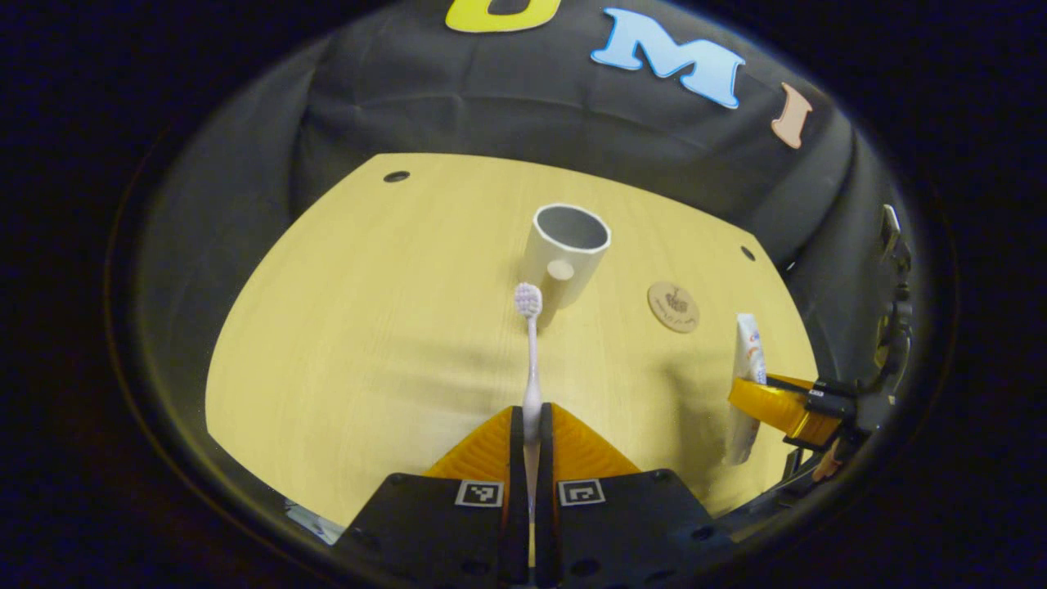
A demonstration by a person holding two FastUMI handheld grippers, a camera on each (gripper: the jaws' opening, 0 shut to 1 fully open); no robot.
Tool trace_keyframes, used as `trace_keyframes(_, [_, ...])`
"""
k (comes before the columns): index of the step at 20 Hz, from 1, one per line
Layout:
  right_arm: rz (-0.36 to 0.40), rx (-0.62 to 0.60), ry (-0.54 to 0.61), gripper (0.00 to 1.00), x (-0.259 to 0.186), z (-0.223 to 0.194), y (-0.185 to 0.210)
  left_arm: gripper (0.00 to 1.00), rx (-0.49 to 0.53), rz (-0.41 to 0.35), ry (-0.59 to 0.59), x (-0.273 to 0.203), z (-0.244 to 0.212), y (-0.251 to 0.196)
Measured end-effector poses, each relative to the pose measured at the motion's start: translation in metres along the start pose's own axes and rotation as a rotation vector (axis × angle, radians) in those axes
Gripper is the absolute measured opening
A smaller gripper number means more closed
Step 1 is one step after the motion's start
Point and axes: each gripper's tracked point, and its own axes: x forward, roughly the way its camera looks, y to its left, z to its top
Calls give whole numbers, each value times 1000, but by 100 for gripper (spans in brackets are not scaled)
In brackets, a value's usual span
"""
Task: Put the toothbrush and toothpaste on the desktop into the cup, then pick up the cup and place it on the coaster on the desktop.
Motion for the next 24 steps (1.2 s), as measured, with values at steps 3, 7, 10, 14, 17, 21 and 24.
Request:
trace_keyframes(3, [24, -19, -74, 21, -12, 21, 9, 11, 24, -9, -106, -24, 31, -2])
trace_keyframes(7, [50, -48, -155, 20, -33, 45, 18, 10, 32, -58, -203, -23, 57, -16])
trace_keyframes(10, [50, -68, -190, 21, -38, 55, 20, 10, 17, -97, -272, -15, 80, -21])
trace_keyframes(14, [22, -78, -189, 21, -37, 54, 15, 10, 0, -152, -414, -27, 133, -33])
trace_keyframes(17, [4, -77, -177, 21, -34, 53, 10, 10, -32, -193, -493, -29, 170, -39])
trace_keyframes(21, [-18, -86, -168, 21, -29, 55, 6, 17, -50, -218, -558, -9, 208, -43])
trace_keyframes(24, [-28, -86, -154, 20, -25, 53, 5, 17, -18, -221, -610, 9, 231, -51])
